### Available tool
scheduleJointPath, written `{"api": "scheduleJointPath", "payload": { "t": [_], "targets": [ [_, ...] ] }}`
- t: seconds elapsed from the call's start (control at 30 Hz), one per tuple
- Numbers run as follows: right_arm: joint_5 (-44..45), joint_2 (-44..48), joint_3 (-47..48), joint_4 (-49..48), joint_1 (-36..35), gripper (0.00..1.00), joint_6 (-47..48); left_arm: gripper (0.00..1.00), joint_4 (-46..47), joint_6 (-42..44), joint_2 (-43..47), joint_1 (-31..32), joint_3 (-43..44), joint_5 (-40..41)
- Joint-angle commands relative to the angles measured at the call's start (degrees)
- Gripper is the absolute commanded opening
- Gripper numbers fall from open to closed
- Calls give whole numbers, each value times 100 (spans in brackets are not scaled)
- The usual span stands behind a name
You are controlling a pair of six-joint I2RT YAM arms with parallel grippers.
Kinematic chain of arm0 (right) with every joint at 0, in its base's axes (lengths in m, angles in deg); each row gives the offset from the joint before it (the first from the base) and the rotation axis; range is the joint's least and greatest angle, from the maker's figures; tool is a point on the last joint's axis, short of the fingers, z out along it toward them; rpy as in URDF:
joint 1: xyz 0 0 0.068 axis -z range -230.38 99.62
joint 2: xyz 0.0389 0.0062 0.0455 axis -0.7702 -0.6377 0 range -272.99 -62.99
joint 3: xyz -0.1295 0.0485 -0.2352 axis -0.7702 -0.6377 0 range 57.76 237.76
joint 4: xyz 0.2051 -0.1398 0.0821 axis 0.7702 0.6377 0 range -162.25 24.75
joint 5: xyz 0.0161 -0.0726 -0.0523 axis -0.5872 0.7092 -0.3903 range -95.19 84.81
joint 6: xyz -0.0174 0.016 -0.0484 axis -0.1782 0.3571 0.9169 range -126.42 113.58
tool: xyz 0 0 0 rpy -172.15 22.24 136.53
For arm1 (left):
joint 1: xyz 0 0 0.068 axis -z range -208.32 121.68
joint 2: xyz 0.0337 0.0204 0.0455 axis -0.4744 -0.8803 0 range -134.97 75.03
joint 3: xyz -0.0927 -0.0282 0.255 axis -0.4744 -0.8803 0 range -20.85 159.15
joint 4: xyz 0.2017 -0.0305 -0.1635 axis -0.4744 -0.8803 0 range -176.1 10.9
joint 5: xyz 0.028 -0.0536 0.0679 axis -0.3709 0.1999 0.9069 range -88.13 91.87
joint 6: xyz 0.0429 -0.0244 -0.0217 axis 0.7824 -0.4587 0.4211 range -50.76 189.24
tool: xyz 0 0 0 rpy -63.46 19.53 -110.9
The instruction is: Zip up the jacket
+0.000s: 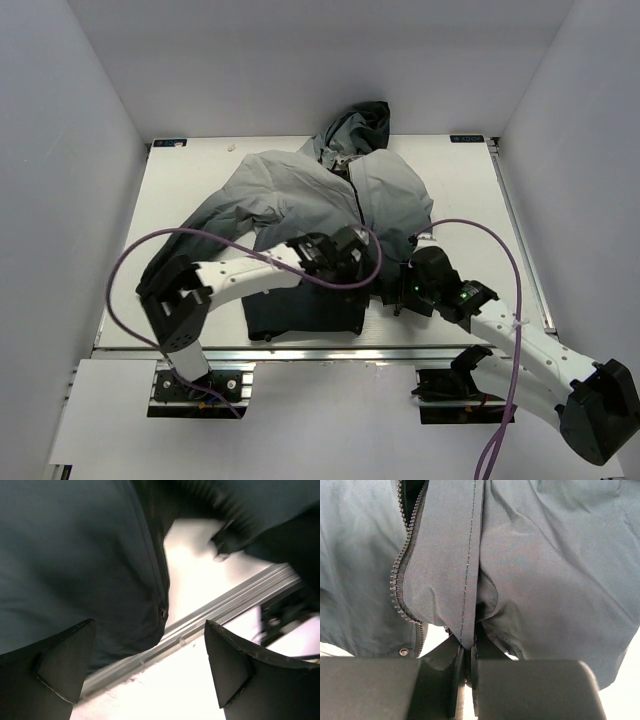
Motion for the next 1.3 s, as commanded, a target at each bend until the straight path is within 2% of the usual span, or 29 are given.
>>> {"api": "scheduleJointPath", "payload": {
  "t": [0.0, 0.17, 0.3, 0.37, 0.83, 0.9, 0.97, 1.27],
  "targets": [
    [25, 171, -43, -43, 41, 0, -97, 98, -40, -519, -115, 194, -26, 103],
    [156, 513, -227, -105, 50, 0, -237, 98, 171, -564, -502, 386, 52, 155],
    [280, 637, -298, -96, 41, 0, -439, 96, -617, -913, -1151, 510, 412, 769],
    [289, 707, -315, -105, 50, 0, -510, 92, -804, -994, -1276, 545, 483, 841],
    [341, 804, -570, -193, 41, 0, -801, 90, -1675, -1425, -1285, 1002, 729, 1570],
    [298, 778, -588, -184, 50, 0, -783, 94, -1641, -1408, -1118, 1081, 747, 1649],
    [297, 778, -596, -201, 50, 0, -783, 95, -1517, -1372, -1057, 1090, 668, 1650],
    [236, 918, -676, -193, 50, 0, -792, 92, -1525, -1126, -1583, 1117, 993, 1650]
  ]
}}
